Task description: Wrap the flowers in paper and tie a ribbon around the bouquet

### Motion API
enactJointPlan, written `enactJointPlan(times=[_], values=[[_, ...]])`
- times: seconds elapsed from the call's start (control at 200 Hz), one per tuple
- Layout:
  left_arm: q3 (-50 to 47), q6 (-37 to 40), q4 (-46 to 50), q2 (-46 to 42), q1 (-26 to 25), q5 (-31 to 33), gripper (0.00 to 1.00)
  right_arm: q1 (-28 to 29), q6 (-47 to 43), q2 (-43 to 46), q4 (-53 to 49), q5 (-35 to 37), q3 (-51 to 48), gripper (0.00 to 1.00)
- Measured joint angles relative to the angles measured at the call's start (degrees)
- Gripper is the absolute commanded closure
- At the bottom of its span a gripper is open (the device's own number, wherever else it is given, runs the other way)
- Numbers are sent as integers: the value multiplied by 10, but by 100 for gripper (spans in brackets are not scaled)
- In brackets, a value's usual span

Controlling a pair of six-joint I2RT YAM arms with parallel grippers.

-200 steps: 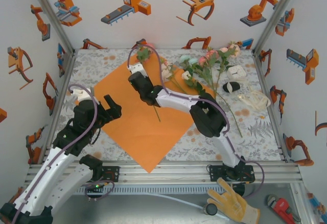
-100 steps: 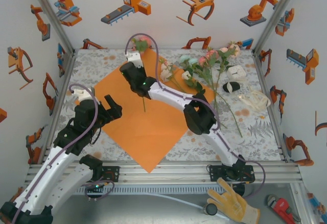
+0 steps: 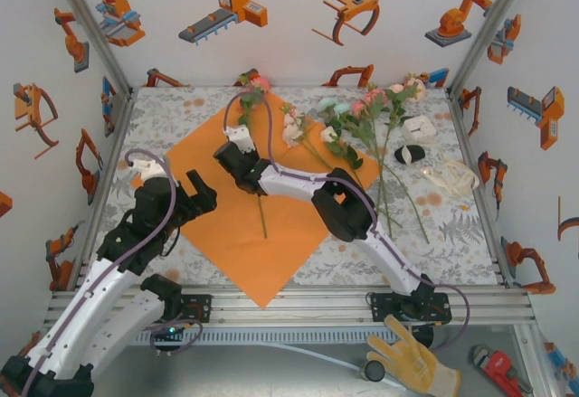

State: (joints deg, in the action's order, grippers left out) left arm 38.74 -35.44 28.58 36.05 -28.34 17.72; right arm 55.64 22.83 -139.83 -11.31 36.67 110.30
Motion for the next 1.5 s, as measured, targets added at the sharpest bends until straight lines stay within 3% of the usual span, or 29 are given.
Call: enactJointPlan(times=[0.2,0.285,0.31,0.325,0.34,0.355,0.511,0.596,0.681,0.831,0.916,0.991,1.232,1.502], values=[[0,0,-4,6,0,-6,3,-7,-21,87,-41,-49,-34,52],[0,1,-6,9,0,-12,3,-22,-45,169,-56,-85,-72,40],[0,2,-7,10,0,-16,3,-30,-52,198,-59,-96,-87,34],[0,3,-8,10,0,-20,3,-37,-60,218,-63,-104,-96,24],[0,4,-9,10,0,-24,3,-42,-63,234,-65,-110,-104,7],[0,5,-10,10,0,-28,3,-48,-69,249,-70,-118,-111,2],[-2,26,-46,8,0,-95,3,-171,-106,377,-136,-217,-177,1],[-9,34,-71,9,0,-131,3,-244,-123,401,-178,-243,-228,3],[-11,38,-85,13,0,-158,3,-278,-140,395,-226,-256,-270,4],[-11,40,-100,20,0,-181,3,-289,-156,371,-279,-284,-324,10],[-12,41,-102,21,0,-190,3,-299,-164,355,-290,-294,-336,22],[-12,42,-102,21,0,-192,3,-309,-167,341,-291,-299,-341,25],[-12,42,-102,18,0,-191,3,-337,-176,314,-278,-315,-352,50],[-12,42,-102,17,0,-191,3,-346,-184,297,-264,-324,-353,60]])
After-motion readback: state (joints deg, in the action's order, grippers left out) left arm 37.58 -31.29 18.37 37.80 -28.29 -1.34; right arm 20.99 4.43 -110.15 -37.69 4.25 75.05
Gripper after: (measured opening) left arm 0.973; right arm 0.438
